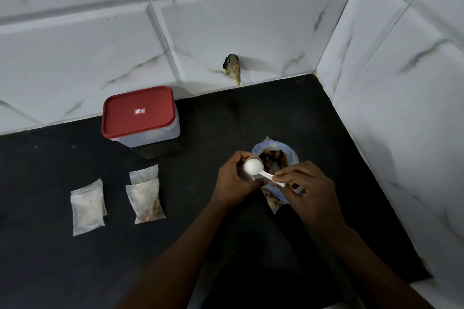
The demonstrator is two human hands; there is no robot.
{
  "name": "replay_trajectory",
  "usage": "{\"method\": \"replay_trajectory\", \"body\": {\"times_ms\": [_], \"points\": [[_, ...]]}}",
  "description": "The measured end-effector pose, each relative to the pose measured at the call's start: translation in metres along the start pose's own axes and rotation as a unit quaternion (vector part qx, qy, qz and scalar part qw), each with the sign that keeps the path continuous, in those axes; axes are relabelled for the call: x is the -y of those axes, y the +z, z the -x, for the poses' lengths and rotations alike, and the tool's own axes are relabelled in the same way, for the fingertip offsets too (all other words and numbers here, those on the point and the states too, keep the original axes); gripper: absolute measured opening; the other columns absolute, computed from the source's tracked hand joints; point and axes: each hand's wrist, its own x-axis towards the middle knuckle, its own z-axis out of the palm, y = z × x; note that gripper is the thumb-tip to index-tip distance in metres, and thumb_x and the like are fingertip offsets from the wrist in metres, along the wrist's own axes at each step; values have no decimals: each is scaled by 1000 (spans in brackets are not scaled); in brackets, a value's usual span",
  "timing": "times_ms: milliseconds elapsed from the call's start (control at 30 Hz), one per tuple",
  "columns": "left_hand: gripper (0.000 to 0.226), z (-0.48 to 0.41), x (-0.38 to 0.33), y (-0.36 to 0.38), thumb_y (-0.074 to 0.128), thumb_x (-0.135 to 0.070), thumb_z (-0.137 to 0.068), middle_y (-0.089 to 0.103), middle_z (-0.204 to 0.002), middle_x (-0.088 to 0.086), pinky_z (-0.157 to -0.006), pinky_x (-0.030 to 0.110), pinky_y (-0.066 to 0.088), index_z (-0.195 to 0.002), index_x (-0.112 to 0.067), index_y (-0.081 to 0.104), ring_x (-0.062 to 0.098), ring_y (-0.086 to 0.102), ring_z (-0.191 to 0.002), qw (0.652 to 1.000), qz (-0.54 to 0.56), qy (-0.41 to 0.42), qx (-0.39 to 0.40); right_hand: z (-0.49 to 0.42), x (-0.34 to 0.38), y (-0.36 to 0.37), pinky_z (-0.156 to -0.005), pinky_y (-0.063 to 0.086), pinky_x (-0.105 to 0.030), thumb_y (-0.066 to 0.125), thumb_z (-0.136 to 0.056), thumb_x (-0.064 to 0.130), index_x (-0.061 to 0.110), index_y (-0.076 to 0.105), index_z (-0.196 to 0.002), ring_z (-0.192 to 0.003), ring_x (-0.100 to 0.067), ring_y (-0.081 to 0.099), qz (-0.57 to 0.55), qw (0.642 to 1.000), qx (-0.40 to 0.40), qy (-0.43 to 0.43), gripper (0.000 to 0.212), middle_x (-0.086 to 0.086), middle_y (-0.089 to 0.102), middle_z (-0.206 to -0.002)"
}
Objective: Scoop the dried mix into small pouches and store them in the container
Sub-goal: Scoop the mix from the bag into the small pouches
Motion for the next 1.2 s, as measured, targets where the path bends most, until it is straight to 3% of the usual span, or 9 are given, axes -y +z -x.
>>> {"method": "replay_trajectory", "body": {"times_ms": [133, 233, 467, 567, 733, 800, 1000, 1133, 1200], "points": [[57, -1, 1, 0, 93, -19, -70, 69, -116, -10, -94, 30, 55, -118, -26, 62, 4, 66, -110, 1000, -12, -17, 7, 1, 6, -5, -76, 59, -23, 76, -78, 28, 18, 75, -93, -89, -3, 70, -106, 985, -12, 139, 18, 12, 73, -93], [55, -1, -1, 1, 92, -19, -71, 69, -118, -11, -96, 32, 56, -117, -26, 63, 2, 65, -112, 1000, -13, -20, 9, 3, 3, -4, -77, 59, -25, 79, -81, 24, 23, 76, -92, -91, -3, 72, -148, 965, -22, 215, 12, 13, 75, -90], [53, 0, -2, -1, 91, -20, -71, 68, -116, -13, -94, 35, 58, -115, -28, 61, 3, 65, -109, 1000, -20, -19, 2, -3, -2, -4, -79, 61, -41, 77, -84, 8, 15, 75, -95, -93, -15, 75, -349, 829, -93, 427, 14, 2, 78, -94], [53, 4, -1, -2, 90, -19, -72, 67, -115, -10, -92, 35, 60, -114, -29, 60, 3, 66, -108, 1000, -9, -27, -11, -3, -15, -8, -75, 59, -33, 78, -85, 11, 20, 76, -96, -92, -12, 74, -275, 864, -117, 405, 15, 6, 78, -94], [57, 11, 7, -2, 91, -19, -70, 69, -114, -2, -92, 42, 60, -116, -24, 57, 13, 70, -107, 998, 40, -50, -15, -10, -35, -11, -75, 53, -12, 78, -87, 15, 20, 77, -99, -90, 4, 67, -107, 954, -3, 279, 13, 13, 72, -93], [58, 11, 10, -1, 90, -18, -71, 69, -116, -3, -93, 44, 60, -117, -26, 56, 12, 69, -108, 998, 32, -62, -7, -17, -38, -7, -76, 49, -8, 76, -88, 14, 19, 76, -101, -93, 2, 65, -55, 976, 31, 207, 14, 12, 69, -96], [56, 10, 11, 0, 90, -20, -71, 67, -115, -8, -89, 31, 59, -115, -31, 57, 5, 67, -106, 998, 2, -59, -3, -27, -43, 16, -86, 51, -29, 74, -89, 15, 15, 78, -102, -98, -12, 62, 43, 989, 113, 81, 13, -1, 72, -102], [58, 9, 10, 0, 92, -25, -70, 66, -115, -10, -85, 24, 56, -114, -34, 56, 0, 66, -103, 997, -1, -74, -1, -28, -43, 10, -86, 44, -19, 75, -89, 16, 18, 78, -103, -98, -7, 57, 39, 982, 172, 74, 14, 3, 71, -101], [58, 9, 10, 0, 92, -25, -70, 67, -114, -10, -84, 24, 57, -115, -33, 57, 0, 66, -103, 997, -1, -74, 0, -27, -46, 0, -87, 45, -22, 75, -89, 19, 23, 77, -105, -100, -4, 57, 31, 976, 192, 96, 17, 11, 68, -101]]}}
